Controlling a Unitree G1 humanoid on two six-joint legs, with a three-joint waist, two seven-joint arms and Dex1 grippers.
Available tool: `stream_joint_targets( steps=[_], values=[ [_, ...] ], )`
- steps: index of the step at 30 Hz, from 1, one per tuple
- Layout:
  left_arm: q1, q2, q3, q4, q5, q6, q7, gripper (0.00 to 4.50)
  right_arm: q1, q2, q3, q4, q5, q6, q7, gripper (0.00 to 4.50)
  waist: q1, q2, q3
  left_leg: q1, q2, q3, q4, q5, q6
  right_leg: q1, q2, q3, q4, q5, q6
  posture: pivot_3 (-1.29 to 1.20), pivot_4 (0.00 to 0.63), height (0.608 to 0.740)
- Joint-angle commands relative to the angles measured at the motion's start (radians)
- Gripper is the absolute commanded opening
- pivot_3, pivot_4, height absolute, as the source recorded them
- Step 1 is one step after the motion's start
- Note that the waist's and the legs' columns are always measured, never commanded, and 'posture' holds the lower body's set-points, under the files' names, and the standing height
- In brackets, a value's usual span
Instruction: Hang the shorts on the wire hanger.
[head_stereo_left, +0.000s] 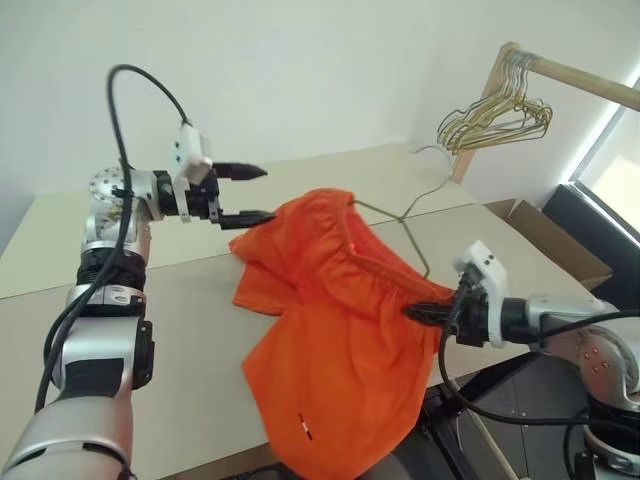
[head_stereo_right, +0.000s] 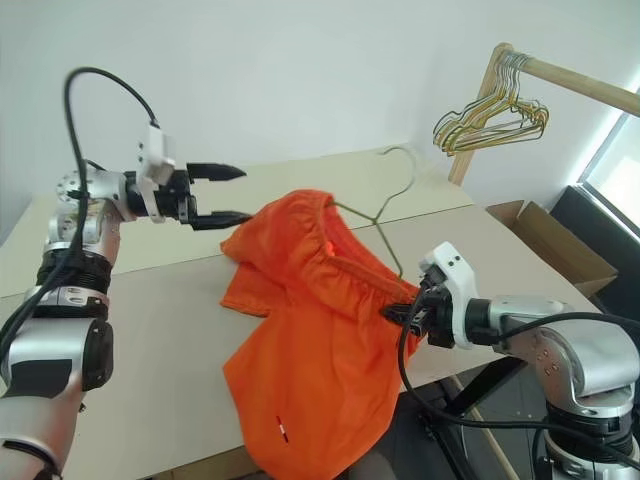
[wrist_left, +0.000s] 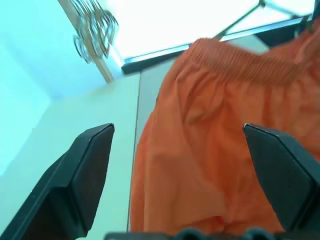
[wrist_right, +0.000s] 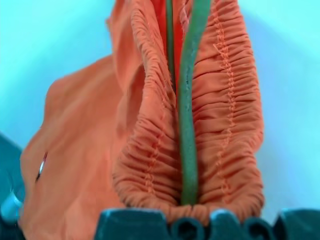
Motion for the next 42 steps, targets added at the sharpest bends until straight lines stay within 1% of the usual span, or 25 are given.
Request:
stream_joint_targets(
  steps=[1, 5, 8, 10, 15, 17, 20, 24, 27, 31, 34, 37, 42],
  values=[
    [0.043, -0.035, 0.054, -0.204, -0.106, 0.119, 0.099, 4.47, -0.002, 0.054, -0.164, -0.066, 0.007, 0.073, -0.11, 0.0, 0.001, 0.001, -0.001, 0.0, 0.0, 0.0, 0.0, 0.0, 0.0, 0.0, 0.0, 0.0, 0.0, 0.0, 0.0, -0.2, 0.008, 0.74],
    [0.103, -0.09, 0.079, -0.437, -0.212, 0.301, 0.249, 4.47, 0.01, 0.13, -0.293, -0.077, -0.015, 0.076, -0.301, 0.0, 0.001, 0.002, -0.001, 0.001, 0.0, 0.0, 0.0, 0.0, 0.0, 0.0, -0.001, 0.002, 0.001, 0.0, 0.0, -0.23, 0.009, 0.74],
    [0.131, -0.122, 0.102, -0.569, -0.311, 0.429, 0.343, 4.47, 0.023, 0.157, -0.365, -0.091, -0.015, 0.076, -0.421, 0.0, -0.008, 0.004, -0.002, 0.001, 0.0, 0.0, 0.0, 0.0, -0.001, 0.0, -0.001, 0.002, 0.001, 0.0, 0.0, -0.25, 0.009, 0.74],
    [0.146, -0.136, 0.114, -0.631, -0.362, 0.487, 0.395, 4.47, 0.016, 0.179, -0.414, -0.086, -0.011, 0.076, -0.51, 0.0, -0.022, 0.008, -0.005, 0.001, 0.0, 0.0, -0.001, 0.0, -0.001, 0.0, 0.0, 0.002, 0.001, 0.0, 0.0, -0.26, 0.006, 0.74],
    [0.177, -0.143, 0.122, -0.704, -0.425, 0.541, 0.456, 4.47, -0.031, 0.205, -0.512, -0.038, -0.014, 0.076, -0.713, 0.0, -0.051, 0.022, -0.014, 0.003, 0.0, 0.001, -0.001, 0.0, -0.001, 0.002, 0.0, 0.004, -0.001, 0.0, 0.0, -0.26, 0.005, 0.74],
    [0.19, -0.14, 0.119, -0.719, -0.432, 0.544, 0.471, 4.47, -0.055, 0.2, -0.542, -0.017, 0.004, 0.076, -0.77, 0.0, -0.056, 0.023, -0.014, 0.007, 0.0, 0.002, -0.002, 0.0, -0.001, 0.006, 0.0, 0.005, -0.003, 0.0, 0.0, -0.27, 0.004, 0.74],
    [0.206, -0.133, 0.117, -0.737, -0.44, 0.551, 0.496, 4.47, -0.105, 0.153, -0.59, 0.045, 0.043, 0.076, -0.836, 0.0, -0.065, 0.027, -0.015, 0.022, 0.002, 0.003, -0.009, -0.001, 0.001, 0.022, 0.003, 0.005, -0.012, 0.0, 0.0, -0.27, 0.007, 0.74],
    [0.216, -0.128, 0.111, -0.746, -0.444, 0.553, 0.515, 4.47, -0.219, 0.059, -0.657, 0.201, 0.063, 0.076, -0.947, 0.0, -0.073, 0.028, -0.015, 0.034, 0.002, 0.004, -0.015, -0.002, 0.003, 0.034, 0.004, 0.005, -0.017, -0.001, 0.001, -0.27, 0.006, 0.74],
    [0.22, -0.127, 0.106, -0.753, -0.442, 0.546, 0.519, 4.47, -0.275, -0.001, -0.683, 0.31, 0.071, 0.076, -1.011, 0.0, -0.074, 0.027, -0.015, 0.034, 0.002, 0.005, -0.015, -0.002, 0.003, 0.036, 0.004, 0.005, -0.019, -0.001, 0.001, -0.27, 0.001, 0.74],
    [0.216, -0.125, 0.102, -0.752, -0.436, 0.534, 0.52, 4.47, -0.346, -0.078, -0.723, 0.474, 0.027, 0.076, -1.063, 0.0, -0.075, 0.027, -0.015, 0.034, 0.002, 0.006, -0.015, -0.002, 0.003, 0.036, 0.004, 0.006, -0.019, -0.001, 0.001, -0.27, 0.0, 0.74],
    [0.215, -0.119, 0.098, -0.756, -0.435, 0.532, 0.51, 4.47, -0.392, -0.154, -0.74, 0.61, -0.032, 0.076, -1.05, 0.0, -0.075, 0.027, -0.014, 0.033, 0.002, 0.006, -0.016, -0.002, 0.003, 0.037, 0.004, 0.006, -0.02, -0.001, 0.001, -0.26, 0.0, 0.74],
    [0.22, -0.115, 0.096, -0.761, -0.434, 0.531, 0.507, 4.47, -0.424, -0.203, -0.732, 0.695, -0.083, 0.076, -1.023, 0.0, -0.075, 0.027, -0.014, 0.033, 0.003, 0.007, -0.017, -0.002, 0.003, 0.039, 0.005, 0.006, -0.021, -0.001, 0.002, -0.25, 0.0, 0.74],
    [0.225, -0.105, 0.095, -0.766, -0.435, 0.536, 0.503, 4.47, -0.473, -0.252, -0.724, 0.824, -0.166, 0.028, -0.985, 0.0, -0.076, 0.026, -0.013, 0.039, 0.004, 0.007, -0.019, -0.003, 0.005, 0.052, 0.007, 0.005, -0.028, -0.001, 0.003, -0.25, 0.0, 0.74]
  ],
)
